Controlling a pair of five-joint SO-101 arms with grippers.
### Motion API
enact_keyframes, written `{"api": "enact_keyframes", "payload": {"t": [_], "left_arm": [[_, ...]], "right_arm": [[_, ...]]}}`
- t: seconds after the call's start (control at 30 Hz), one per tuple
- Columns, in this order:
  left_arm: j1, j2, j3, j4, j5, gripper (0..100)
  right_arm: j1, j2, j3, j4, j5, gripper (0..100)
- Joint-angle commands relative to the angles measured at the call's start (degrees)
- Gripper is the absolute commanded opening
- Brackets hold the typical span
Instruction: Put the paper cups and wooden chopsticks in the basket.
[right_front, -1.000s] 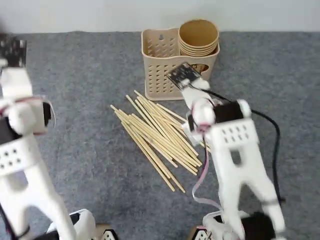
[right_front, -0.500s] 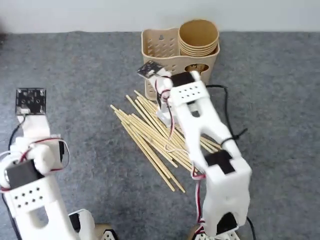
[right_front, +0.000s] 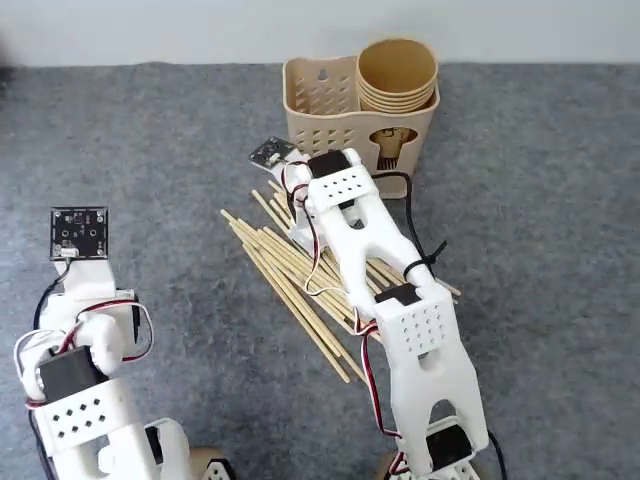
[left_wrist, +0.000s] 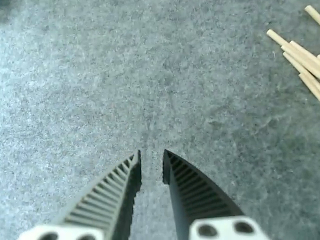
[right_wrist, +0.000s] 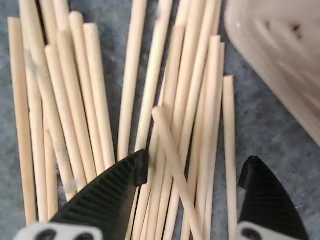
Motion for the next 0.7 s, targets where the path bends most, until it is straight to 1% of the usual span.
{"api": "enact_keyframes", "payload": {"t": [0.0, 0.13, 0.23, 0.37, 0.47, 0.67], "left_arm": [[0.3, -1.1, 0.2, -1.3, -0.3, 7], [0.4, -1.1, 1.7, -1.3, -0.2, 7], [0.4, -1.1, 2.8, -1.3, -0.2, 7], [0.4, -1.1, 3.8, -1.3, -0.1, 7], [0.4, -1.1, 4.8, -2.5, -0.1, 7], [0.4, -1.1, 6.9, -4.4, -0.1, 7]], "right_arm": [[-0.7, 0.7, -2.1, -0.2, 0.5, 27.5], [-0.8, 2.0, -2.1, -0.1, 0.7, 12.2], [-1.8, 2.0, -2.1, 1.5, 4.8, 5.6], [-3.7, 1.5, -2.3, 5.0, 7.6, 3.0], [-4.5, 1.1, -3.8, 6.9, 7.6, 0.9], [-4.4, 1.1, -7.3, 10.2, 7.6, 0.9]]}}
